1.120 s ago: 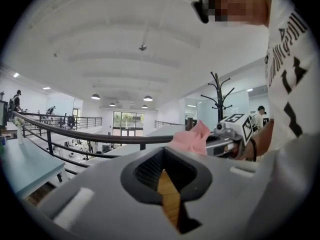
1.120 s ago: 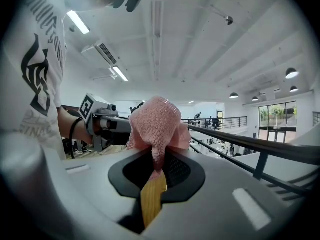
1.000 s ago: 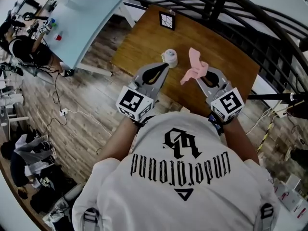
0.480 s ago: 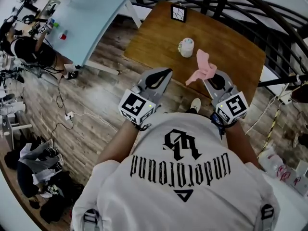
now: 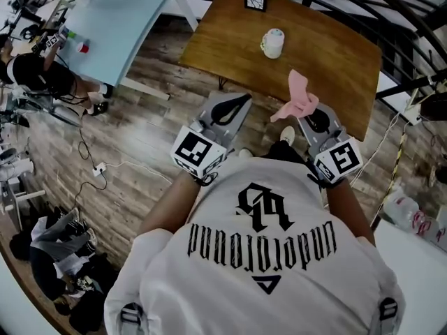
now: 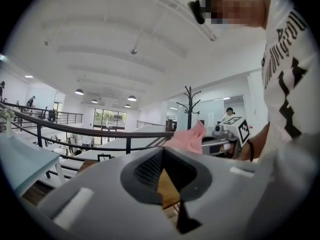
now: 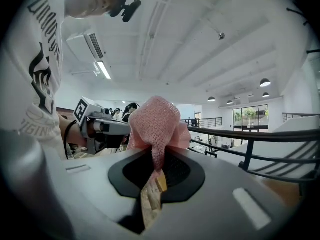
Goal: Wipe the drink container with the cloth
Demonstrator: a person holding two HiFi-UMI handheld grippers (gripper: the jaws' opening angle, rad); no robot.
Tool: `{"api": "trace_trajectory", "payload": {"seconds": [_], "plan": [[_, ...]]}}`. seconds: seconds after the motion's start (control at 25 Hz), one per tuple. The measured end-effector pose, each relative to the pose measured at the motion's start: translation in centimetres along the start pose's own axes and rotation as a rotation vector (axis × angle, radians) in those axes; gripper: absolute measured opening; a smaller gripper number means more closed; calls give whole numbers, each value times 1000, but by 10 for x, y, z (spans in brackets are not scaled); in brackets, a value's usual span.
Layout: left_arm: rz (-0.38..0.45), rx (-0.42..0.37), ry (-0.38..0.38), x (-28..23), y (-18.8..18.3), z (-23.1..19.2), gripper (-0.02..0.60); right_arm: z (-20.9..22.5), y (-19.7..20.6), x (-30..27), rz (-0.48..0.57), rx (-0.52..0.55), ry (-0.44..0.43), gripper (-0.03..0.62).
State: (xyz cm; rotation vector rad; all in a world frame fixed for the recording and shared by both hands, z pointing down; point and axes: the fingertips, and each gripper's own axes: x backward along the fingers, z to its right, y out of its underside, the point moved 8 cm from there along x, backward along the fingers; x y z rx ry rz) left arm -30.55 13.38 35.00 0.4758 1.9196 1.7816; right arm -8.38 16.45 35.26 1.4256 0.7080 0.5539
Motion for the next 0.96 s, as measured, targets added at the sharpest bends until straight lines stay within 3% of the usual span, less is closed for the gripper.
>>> {"api": "trace_trajectory", "payload": {"seconds": [0.28,0.6,0.96], "plan": [[24,-2,-18,31,1,9,49,-35,-7,8,-2,18,6,32],[29,-6,-43,25,-5,17,49,-26,-10,11,-4,5,-12,32],[55,-16,-77,44,-4,29,49,-45,-8,15,-13,13,-30,32]]}}
